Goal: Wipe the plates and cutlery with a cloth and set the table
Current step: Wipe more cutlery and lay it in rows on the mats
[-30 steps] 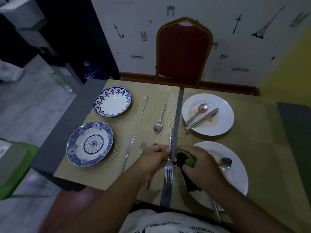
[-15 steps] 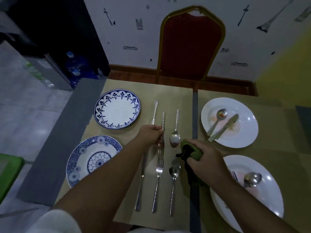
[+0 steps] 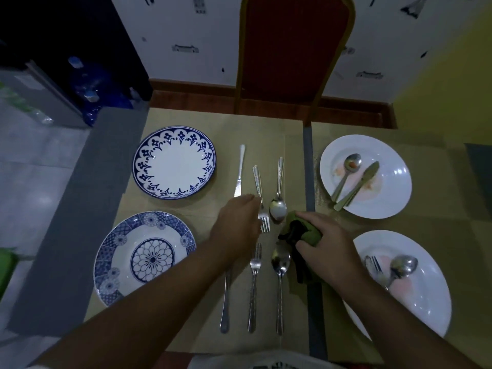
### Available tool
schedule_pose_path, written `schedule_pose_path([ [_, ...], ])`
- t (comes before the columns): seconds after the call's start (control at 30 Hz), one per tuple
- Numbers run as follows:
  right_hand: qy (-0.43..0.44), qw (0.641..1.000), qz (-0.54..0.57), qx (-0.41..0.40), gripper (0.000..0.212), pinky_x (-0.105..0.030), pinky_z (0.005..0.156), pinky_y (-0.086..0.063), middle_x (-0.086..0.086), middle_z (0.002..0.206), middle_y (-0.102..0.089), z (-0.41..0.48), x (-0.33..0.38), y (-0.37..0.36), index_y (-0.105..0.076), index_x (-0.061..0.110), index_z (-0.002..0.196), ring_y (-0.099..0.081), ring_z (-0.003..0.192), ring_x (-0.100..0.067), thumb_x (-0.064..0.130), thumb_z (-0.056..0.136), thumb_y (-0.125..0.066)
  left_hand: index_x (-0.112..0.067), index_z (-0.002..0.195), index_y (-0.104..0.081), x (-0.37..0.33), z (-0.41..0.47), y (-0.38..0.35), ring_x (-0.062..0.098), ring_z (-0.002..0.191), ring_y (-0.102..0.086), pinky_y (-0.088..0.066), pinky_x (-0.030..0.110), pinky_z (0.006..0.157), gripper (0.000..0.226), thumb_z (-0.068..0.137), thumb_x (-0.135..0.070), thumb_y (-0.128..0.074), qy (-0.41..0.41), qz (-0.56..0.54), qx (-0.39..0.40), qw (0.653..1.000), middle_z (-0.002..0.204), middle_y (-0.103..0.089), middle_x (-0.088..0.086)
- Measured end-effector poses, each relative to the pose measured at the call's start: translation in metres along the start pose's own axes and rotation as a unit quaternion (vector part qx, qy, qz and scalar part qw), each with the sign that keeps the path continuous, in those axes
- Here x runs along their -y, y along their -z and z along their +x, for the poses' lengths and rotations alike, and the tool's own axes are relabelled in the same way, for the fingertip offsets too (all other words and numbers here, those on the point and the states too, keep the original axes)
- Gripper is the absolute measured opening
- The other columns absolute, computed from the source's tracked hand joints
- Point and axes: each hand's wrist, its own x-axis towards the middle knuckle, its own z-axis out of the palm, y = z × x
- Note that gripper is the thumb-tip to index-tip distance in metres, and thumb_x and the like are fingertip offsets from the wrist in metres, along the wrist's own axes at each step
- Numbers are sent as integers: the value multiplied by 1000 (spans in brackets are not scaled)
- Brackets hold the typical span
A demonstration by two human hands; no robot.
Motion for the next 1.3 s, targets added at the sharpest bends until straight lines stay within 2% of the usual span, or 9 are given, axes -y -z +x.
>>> schedule_pose_path([
  [0.07, 0, 1000, -7, 3, 57, 2, 79, -34, 27, 103, -55, 0, -1, -4, -67, 26, 119, -49, 93, 8, -1, 69, -72, -12, 138, -52, -1, -11, -12, 29, 131, -48, -43, 42, 105, 55, 87, -29, -63, -21, 51, 29, 998, 142, -54, 8],
  [0.13, -5, 1000, -8, 6, 57, 1, 81, -33, 24, 104, -56, 0, -1, -7, -67, 26, 120, -49, 96, 5, 0, 70, -72, -11, 150, -39, -5, -14, -18, 29, 147, -31, -31, 44, 118, 68, 92, -35, -62, -21, 77, 32, 996, 157, -39, 8],
  [0.23, -10, 1000, -6, 8, 58, -2, 83, -33, 19, 109, -57, 1, -2, -9, -66, 25, 122, -51, 101, 1, 0, 70, -72, -14, 157, -23, -5, -9, -21, 25, 154, -11, -13, 42, 122, 72, 98, -41, -54, -11, 108, 49, 993, 166, -20, 4],
  [0.3, -10, 1000, -6, 8, 57, 0, 82, -32, 19, 108, -56, 2, -2, -8, -66, 24, 122, -49, 99, 4, 0, 70, -72, -16, 158, -19, -2, -5, -21, 24, 155, -6, -8, 43, 123, 72, 99, -45, -48, -14, 139, 71, 988, 167, -16, 2],
  [0.6, -10, 1000, -9, 6, 57, 0, 82, -33, 16, 109, -59, 9, -1, -8, -67, 25, 121, -52, 99, 1, -1, 70, -71, -15, 158, -20, 10, 14, -5, 23, 155, -6, -8, 43, 123, 68, 99, -39, -45, -35, 165, 78, 983, 167, -18, 2],
  [0.83, -12, 1000, -22, -13, 55, 6, 76, -30, 15, 106, -57, 13, 1, -6, -67, 22, 121, -45, 92, 9, 0, 71, -71, -14, 159, -17, 3, 7, -3, 22, 155, -3, -7, 42, 123, 68, 99, -35, -41, -32, 158, 72, 984, 167, -15, 3],
  [1.13, -5, 1000, 2, -13, 56, -16, 85, -41, 14, 110, -60, -14, -7, 16, -64, 26, 125, -55, 101, -5, 6, 73, -71, -12, 156, -29, -50, -37, -4, 25, 154, -13, -11, 41, 122, 65, 96, -34, -42, -48, 127, 8, 991, 164, -26, 5],
  [1.2, 10, 1000, 9, -16, 57, -12, 88, -41, 12, 114, -62, -24, -14, 27, -64, 24, 126, -56, 104, -5, 6, 73, -72, -12, 155, -31, -69, -48, -9, 26, 154, -14, -8, 41, 121, 66, 94, -32, -43, -55, 122, -8, 991, 164, -27, 6],
  [1.3, 30, 999, 14, -20, 57, 2, 87, -32, 15, 112, -61, -41, -27, 50, -65, 23, 124, -52, 103, 2, 3, 71, -72, -12, 156, -28, -105, -62, -22, 24, 154, -11, -6, 40, 122, 66, 96, -31, -44, -46, 101, -15, 994, 165, -24, 5],
])
